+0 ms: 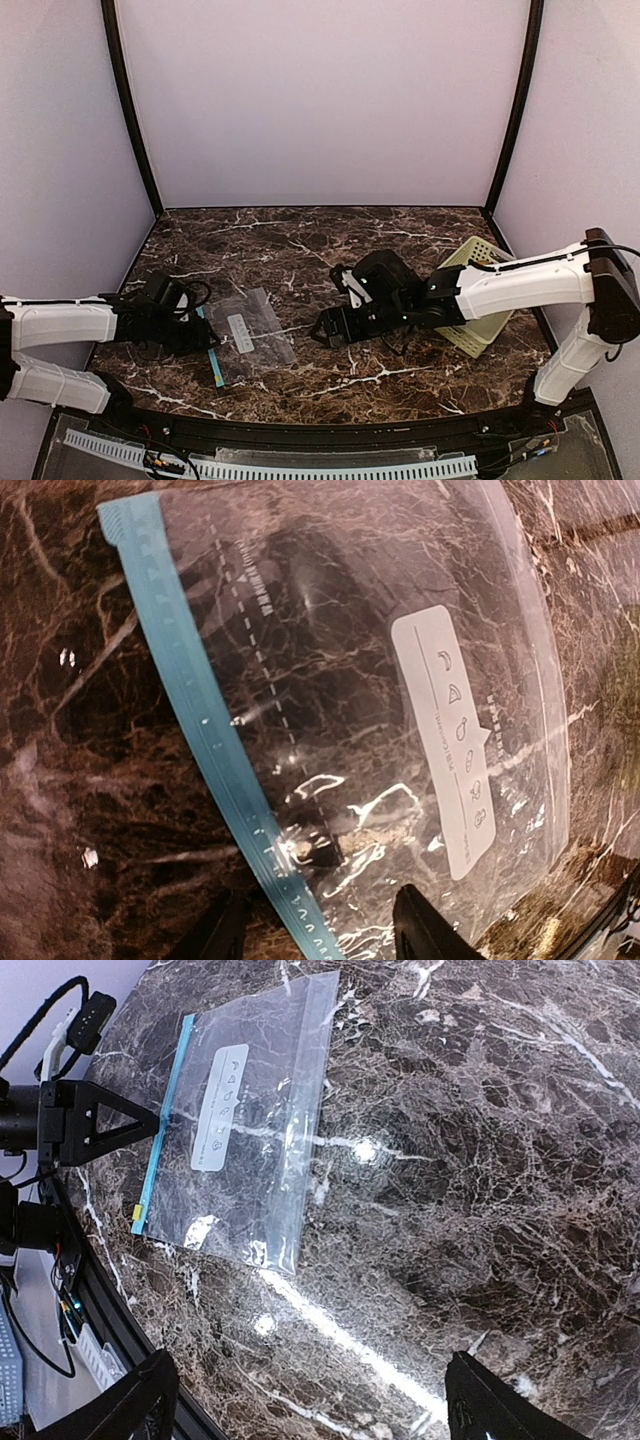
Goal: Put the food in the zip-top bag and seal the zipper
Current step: Move the zipper food storage bag to the center of the board.
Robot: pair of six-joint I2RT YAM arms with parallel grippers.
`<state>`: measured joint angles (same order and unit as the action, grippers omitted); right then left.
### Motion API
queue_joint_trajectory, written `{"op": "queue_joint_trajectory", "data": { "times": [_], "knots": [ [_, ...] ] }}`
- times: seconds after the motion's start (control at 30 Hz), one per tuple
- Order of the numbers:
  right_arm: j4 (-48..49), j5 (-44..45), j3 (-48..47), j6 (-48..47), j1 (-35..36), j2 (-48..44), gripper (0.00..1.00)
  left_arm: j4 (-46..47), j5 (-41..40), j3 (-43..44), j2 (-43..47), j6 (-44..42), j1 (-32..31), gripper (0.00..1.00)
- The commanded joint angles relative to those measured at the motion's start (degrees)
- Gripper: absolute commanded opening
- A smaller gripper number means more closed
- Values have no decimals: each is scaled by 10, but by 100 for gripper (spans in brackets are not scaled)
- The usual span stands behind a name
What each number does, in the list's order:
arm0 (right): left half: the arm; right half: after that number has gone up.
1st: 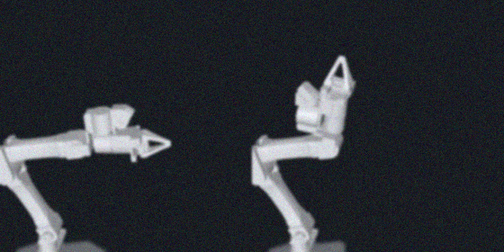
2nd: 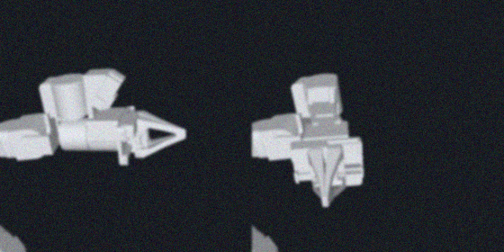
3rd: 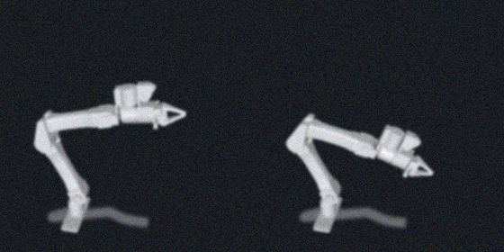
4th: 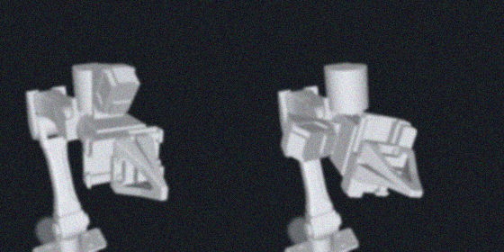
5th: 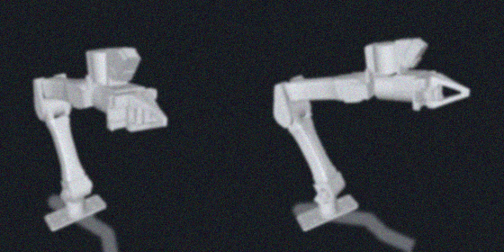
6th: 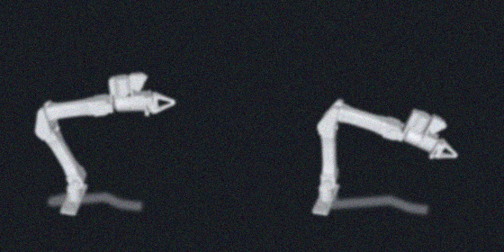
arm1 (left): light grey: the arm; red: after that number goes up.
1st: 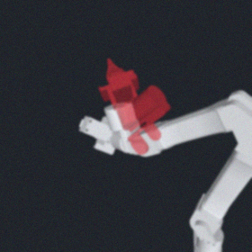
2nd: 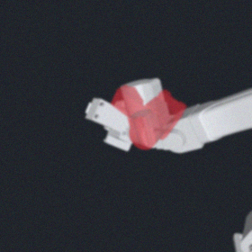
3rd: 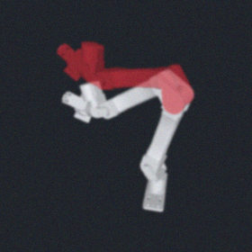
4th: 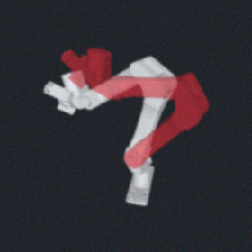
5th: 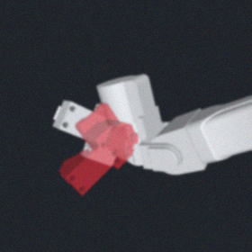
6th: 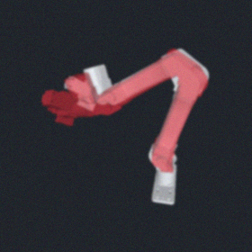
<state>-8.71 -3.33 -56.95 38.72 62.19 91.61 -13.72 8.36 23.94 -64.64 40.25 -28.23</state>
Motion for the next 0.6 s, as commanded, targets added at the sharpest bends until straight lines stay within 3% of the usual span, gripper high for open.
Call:
{"op": "queue_joint_trajectory", "data": {
  "times": [0.0,0.4,0.57],
  "knots": [
    [16,-5,-15,17,7,12,90,9,8,-9,-22,-18,3,49],
    [41,-4,8,42,7,21,89,81,47,-48,-55,-5,-2,13],
    [55,-11,15,51,7,35,87,126,50,-59,-68,11,-46,11]
  ]
}}
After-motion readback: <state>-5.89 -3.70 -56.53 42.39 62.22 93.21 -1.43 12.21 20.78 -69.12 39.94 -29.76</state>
